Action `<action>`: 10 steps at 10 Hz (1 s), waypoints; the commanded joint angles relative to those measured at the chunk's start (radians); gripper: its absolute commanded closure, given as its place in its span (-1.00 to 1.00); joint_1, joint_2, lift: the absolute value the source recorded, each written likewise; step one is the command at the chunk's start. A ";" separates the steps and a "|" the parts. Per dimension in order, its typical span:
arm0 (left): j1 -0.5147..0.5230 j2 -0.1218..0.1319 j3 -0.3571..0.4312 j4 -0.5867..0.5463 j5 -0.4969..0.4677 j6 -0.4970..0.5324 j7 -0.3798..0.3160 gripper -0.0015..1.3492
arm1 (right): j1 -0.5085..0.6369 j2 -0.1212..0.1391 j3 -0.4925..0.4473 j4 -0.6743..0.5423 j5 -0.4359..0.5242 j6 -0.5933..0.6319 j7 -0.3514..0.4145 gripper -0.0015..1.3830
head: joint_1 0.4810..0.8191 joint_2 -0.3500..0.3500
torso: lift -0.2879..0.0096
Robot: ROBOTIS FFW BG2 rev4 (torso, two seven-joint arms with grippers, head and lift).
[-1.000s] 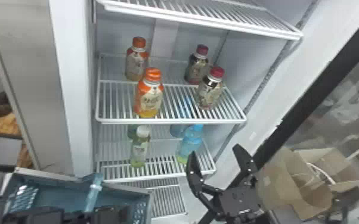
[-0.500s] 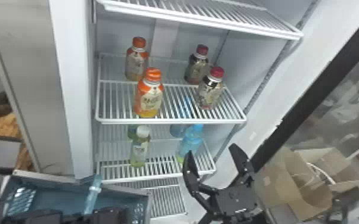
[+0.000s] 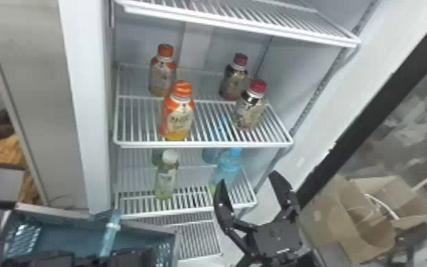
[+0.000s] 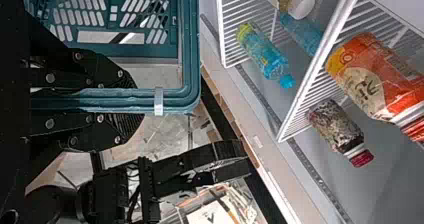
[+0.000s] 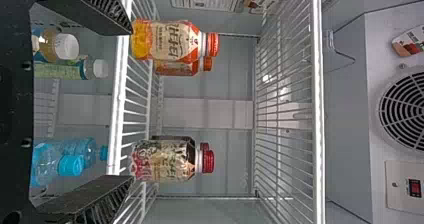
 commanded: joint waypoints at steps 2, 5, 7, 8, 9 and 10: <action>0.001 -0.001 -0.002 0.000 -0.001 0.002 0.000 0.79 | -0.005 -0.002 0.002 0.005 -0.005 -0.001 0.000 -1.00 | 0.27 -1.00 | 0.67; 0.001 -0.001 -0.002 0.000 -0.001 -0.001 -0.003 0.79 | -0.005 0.000 0.006 0.010 -0.009 -0.001 0.000 -1.00 | 0.27 -1.00 | 0.67; 0.001 -0.001 -0.002 0.000 -0.003 -0.003 -0.004 0.79 | -0.005 0.000 0.006 0.012 -0.019 -0.001 0.000 -1.00 | 0.27 -1.00 | 0.67; 0.001 -0.001 -0.002 0.000 -0.003 -0.005 -0.004 0.79 | -0.005 0.000 0.008 0.012 -0.021 -0.001 0.000 -1.00 | 0.27 -1.00 | 0.67; 0.001 -0.003 -0.002 0.000 -0.003 -0.005 -0.004 0.79 | -0.005 0.000 0.010 0.017 -0.029 -0.001 0.000 -1.00 | 0.27 -1.00 | 0.67; 0.001 -0.003 -0.002 0.000 -0.003 -0.005 -0.004 0.79 | -0.005 0.000 0.010 0.022 -0.043 -0.001 0.000 -1.00 | 0.27 -1.00 | 0.67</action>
